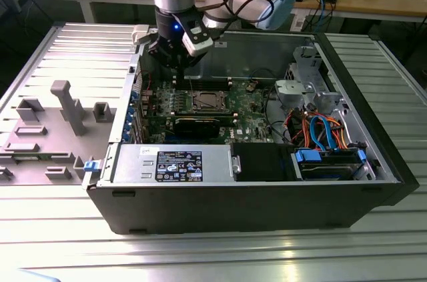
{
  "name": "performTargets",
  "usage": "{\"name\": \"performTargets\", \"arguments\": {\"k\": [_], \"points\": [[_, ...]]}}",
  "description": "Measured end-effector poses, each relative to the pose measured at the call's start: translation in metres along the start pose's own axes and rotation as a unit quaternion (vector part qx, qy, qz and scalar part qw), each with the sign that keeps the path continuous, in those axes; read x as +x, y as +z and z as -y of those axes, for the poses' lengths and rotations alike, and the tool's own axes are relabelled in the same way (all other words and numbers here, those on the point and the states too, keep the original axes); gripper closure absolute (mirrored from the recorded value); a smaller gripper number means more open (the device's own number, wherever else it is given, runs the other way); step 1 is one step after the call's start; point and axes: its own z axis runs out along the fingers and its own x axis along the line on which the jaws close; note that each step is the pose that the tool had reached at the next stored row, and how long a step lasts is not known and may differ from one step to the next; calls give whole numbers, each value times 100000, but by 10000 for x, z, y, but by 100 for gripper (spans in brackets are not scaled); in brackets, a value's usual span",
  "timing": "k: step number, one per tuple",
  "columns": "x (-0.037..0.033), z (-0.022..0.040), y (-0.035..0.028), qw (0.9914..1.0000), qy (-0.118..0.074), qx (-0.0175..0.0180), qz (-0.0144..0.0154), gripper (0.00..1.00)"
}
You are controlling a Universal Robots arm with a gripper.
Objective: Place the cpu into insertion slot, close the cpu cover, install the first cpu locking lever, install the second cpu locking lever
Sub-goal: 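Install the first cpu locking lever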
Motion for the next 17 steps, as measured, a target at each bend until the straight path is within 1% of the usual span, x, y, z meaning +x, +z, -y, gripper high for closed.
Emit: {"name": "performTargets", "arguments": {"k": [1,2,5,6,7,8,9,10,17], "points": [[-2,-18,1,100000,1,2,0,89],[-20,-43,6,100000,-9,-1,-3,89],[-43,-79,12,100000,0,0,-8,89],[-50,-102,13,100000,3,-5,-89,89],[-126,-113,19,99999,14,-29,-482,89],[-196,-112,24,99999,11,-30,-485,89],[-321,-106,38,99999,16,-29,-506,89],[-358,-103,40,99999,26,-27,-527,89],[-372,-103,41,99999,19,-30,-532,89]]}}
